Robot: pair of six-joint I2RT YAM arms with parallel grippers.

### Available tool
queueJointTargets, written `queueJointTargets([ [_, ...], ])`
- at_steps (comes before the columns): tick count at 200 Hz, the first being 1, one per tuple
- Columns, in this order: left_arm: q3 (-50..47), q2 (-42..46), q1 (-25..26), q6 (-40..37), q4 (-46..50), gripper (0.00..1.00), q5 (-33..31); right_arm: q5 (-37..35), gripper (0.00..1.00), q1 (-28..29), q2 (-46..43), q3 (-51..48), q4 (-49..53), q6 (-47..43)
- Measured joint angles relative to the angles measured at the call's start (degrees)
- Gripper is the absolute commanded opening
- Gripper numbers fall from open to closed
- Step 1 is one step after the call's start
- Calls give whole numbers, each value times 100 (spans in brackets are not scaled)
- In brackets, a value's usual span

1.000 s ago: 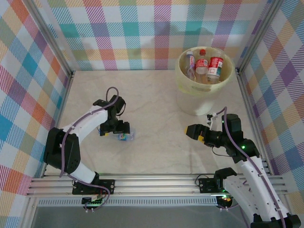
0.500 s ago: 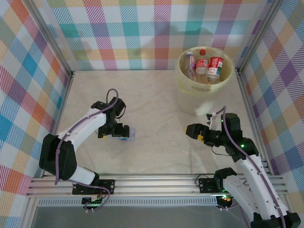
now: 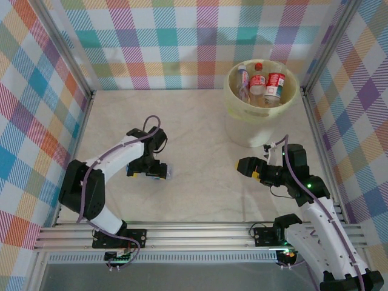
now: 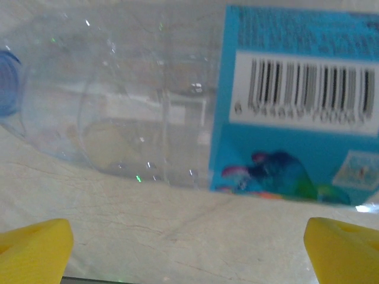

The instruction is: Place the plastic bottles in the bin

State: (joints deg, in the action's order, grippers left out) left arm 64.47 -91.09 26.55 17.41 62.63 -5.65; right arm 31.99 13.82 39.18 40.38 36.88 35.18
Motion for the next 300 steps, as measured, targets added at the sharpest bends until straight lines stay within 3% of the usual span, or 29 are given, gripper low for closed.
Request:
queueJointTargets([
  [57, 286, -581, 0, -184, -149, 100, -284, -2, 100, 0, -2, 0, 4, -2],
  [163, 857, -793, -195, -186, -299, 100, -455, -4, 100, 0, -133, 0, 48, -4],
  [300, 326, -925, -511, -2, -879, 100, 37, -4, 100, 0, -164, -33, 66, -4],
])
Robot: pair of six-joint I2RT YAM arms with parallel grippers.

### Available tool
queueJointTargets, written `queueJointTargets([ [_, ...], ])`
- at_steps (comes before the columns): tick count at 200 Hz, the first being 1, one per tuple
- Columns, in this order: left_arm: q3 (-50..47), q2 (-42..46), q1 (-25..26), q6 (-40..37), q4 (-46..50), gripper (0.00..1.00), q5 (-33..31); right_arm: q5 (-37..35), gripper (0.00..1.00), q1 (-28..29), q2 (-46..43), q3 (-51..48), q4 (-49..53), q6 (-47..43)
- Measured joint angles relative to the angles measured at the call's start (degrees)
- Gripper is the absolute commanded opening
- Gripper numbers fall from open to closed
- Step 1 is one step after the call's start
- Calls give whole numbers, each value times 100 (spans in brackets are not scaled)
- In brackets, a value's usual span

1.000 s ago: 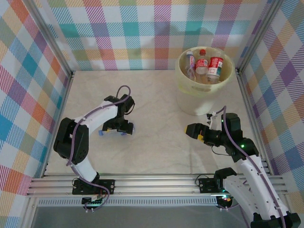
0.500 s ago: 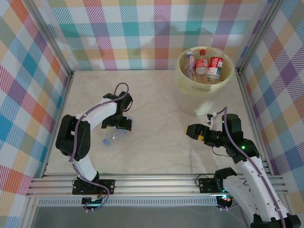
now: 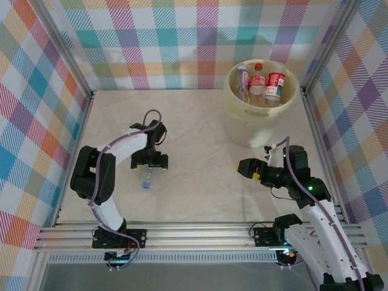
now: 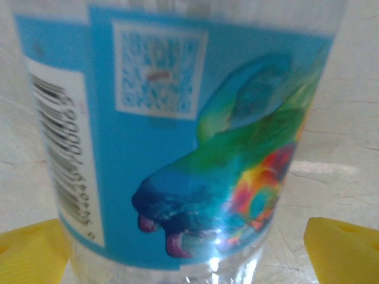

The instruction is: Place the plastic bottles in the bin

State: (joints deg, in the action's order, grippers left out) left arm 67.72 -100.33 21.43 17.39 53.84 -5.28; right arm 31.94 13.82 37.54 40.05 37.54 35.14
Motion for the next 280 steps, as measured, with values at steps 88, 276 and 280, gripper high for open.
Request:
queueJointTargets([
  [88, -472, 44, 0, 343, -544, 83, 162, 2, 100, 0, 0, -74, -24, 2],
  [276, -1578, 2518, 549, 450, -1982, 68, 2922, 79, 100, 616, 490, -592, -1572, 1029],
  [280, -1631, 2575, 590, 466, -2061, 67, 3005, 50, 100, 664, 533, -605, -1633, 1084],
])
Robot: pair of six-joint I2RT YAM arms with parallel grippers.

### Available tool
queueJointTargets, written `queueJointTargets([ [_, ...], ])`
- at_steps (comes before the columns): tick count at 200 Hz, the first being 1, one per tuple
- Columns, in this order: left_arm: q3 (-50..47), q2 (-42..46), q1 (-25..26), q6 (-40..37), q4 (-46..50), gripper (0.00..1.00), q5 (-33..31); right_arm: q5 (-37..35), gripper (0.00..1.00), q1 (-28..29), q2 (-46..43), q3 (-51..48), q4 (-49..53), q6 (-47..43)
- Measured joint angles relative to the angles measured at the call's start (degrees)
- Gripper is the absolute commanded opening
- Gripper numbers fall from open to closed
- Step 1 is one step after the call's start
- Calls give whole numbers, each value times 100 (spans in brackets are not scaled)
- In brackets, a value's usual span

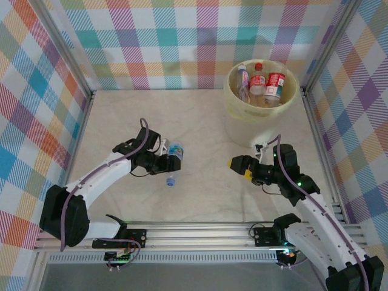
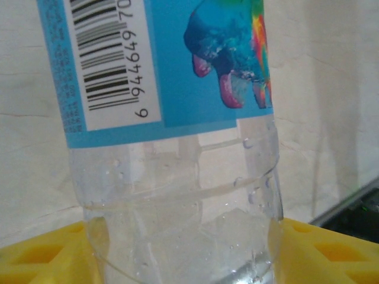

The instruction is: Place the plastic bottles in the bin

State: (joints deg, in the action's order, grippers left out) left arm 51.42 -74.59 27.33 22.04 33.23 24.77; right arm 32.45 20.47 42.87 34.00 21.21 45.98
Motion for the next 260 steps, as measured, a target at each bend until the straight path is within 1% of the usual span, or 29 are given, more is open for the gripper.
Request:
queueJointTargets([
  [31, -391, 533, 319, 168, -734, 66, 549, -289, 100, 492, 437, -26, -555, 334],
  [45, -501, 721, 498, 273, -1071, 65, 713, -442, 100, 748, 750, -15, -809, 463],
  [50, -531, 769, 564, 306, -1196, 63, 765, -485, 100, 833, 861, -11, -898, 501],
  [73, -636, 887, 820, 470, -1714, 63, 975, -656, 100, 1150, 1451, 107, -1329, 695],
  [113, -704, 903, 1145, 634, -2155, 63, 1060, -800, 100, 1567, 2297, 667, -1915, 824],
  [157, -706, 901, 1379, 737, -2428, 63, 1060, -874, 100, 1843, 2726, 1032, -2269, 870],
  [171, -708, 901, 1460, 754, -2485, 63, 1054, -925, 95, 1873, 2771, 1049, -2326, 885],
  [194, -726, 896, 1537, 765, -2524, 63, 1025, -981, 84, 1897, 2787, 1060, -2337, 894],
  [224, -769, 876, 1585, 776, -2623, 65, 918, -1099, 73, 1899, 2787, 1080, -2291, 890],
  [237, -782, 863, 1615, 776, -2632, 70, 863, -1121, 69, 1899, 2785, 1082, -2234, 883],
  [260, -809, 837, 1655, 785, -2623, 84, 772, -1217, 66, 1899, 2730, 1104, -2100, 837],
])
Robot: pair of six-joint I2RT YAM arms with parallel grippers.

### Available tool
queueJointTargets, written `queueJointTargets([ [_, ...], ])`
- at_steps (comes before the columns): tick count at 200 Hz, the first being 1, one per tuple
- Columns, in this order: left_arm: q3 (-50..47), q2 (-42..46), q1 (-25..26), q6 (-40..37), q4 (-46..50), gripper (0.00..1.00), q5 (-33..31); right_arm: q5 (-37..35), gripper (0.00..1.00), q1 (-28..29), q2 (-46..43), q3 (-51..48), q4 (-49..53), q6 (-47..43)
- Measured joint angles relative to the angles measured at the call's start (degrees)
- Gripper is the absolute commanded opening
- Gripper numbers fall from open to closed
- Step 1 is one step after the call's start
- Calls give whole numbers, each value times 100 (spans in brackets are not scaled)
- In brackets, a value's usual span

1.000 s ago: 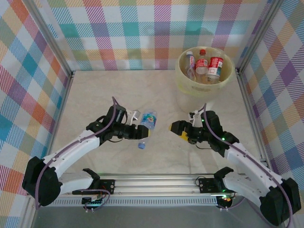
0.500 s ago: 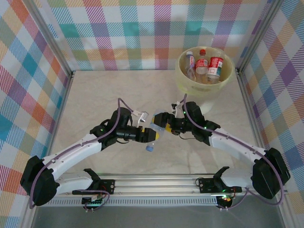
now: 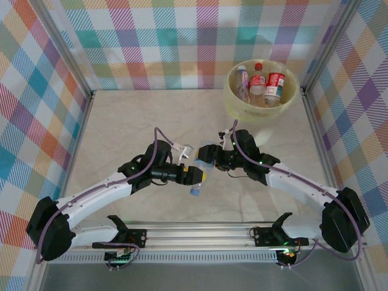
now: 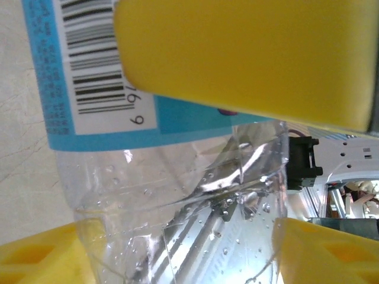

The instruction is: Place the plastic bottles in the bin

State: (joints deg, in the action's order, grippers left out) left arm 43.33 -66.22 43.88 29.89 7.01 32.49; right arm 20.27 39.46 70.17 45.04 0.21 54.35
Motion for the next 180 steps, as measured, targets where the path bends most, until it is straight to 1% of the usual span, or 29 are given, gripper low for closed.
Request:
queueJointTargets([
  [4, 0, 0, 9, 33, 7, 87, -15, -26, 65, 2, -22, 0, 24, -11],
  [9, -2, 0, 20, 33, 9, 94, -37, -61, 65, 4, -63, 7, 83, -39],
  [14, -2, 0, 28, 2, 11, 98, -61, -103, 65, 4, -107, 13, 125, -70],
  [18, -2, 0, 31, 46, 20, 100, -76, -131, 65, 4, -140, 17, 164, -85],
  [45, 0, 192, 63, -17, 87, 100, -264, -485, 64, 4, -417, 313, 817, -402],
  [71, 144, 817, 70, -334, 518, 100, -608, -1047, 64, -42, -719, 1040, 1823, -918],
  [86, 393, 1156, 72, -568, 879, 100, -896, -1327, 64, -203, -901, 1484, 2260, -1189],
  [98, 579, 1432, 72, -787, 1099, 100, -1172, -1499, 64, -448, -1040, 1821, 2533, -1364],
  [134, 730, 2127, 72, -1368, 1692, 100, -1788, -1926, 66, -1132, -1082, 2667, 2953, -1552],
  [156, 645, 2538, 72, -1694, 1969, 100, -2114, -2159, 66, -1283, -931, 3075, 2988, -1558],
  [180, 463, 2970, 72, -2022, 2194, 100, -2321, -2430, 66, -1427, -756, 3333, 2931, -1419],
])
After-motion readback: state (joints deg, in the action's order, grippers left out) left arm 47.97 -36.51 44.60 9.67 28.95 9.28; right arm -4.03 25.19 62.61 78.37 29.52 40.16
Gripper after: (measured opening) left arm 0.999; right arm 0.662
